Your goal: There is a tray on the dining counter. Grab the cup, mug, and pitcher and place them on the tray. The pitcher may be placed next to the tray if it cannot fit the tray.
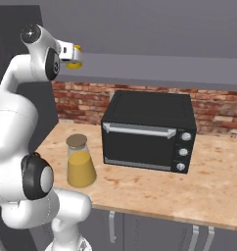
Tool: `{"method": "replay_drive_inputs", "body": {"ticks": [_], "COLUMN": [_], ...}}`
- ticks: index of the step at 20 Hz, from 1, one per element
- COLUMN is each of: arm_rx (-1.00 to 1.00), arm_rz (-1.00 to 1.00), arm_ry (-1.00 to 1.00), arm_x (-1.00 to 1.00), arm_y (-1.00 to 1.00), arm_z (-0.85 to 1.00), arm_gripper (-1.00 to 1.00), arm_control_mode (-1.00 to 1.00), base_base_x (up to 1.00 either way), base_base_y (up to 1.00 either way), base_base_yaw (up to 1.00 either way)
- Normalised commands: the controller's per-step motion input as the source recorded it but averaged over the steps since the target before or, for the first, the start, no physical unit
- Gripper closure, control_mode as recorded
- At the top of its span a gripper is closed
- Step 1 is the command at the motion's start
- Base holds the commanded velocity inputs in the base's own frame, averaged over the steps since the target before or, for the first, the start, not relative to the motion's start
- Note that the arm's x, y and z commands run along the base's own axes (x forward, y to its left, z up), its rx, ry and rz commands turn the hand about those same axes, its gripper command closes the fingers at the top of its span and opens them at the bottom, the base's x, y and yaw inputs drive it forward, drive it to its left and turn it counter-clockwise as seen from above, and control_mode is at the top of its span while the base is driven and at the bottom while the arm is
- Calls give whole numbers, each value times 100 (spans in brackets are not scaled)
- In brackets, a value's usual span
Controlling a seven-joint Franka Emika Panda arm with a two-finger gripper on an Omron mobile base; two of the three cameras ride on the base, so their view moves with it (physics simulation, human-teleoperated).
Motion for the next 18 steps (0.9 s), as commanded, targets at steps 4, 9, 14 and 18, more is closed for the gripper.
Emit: {"method": "replay_drive_inputs", "body": {"ticks": [4,9,14,18], "arm_rx": [0,0,0,0], "arm_rz": [0,0,0,0], "arm_ry": [0,0,0,0], "arm_x": [20,18,22,21], "arm_y": [0,0,0,0], "arm_z": [-2,0,0,0], "arm_gripper": [-100,-100,-100,-100], "arm_control_mode": [-100,-100,-100,-100], "base_base_x": [0,0,0,0], "base_base_y": [0,0,0,0], "base_base_yaw": [0,0,0,0]}}
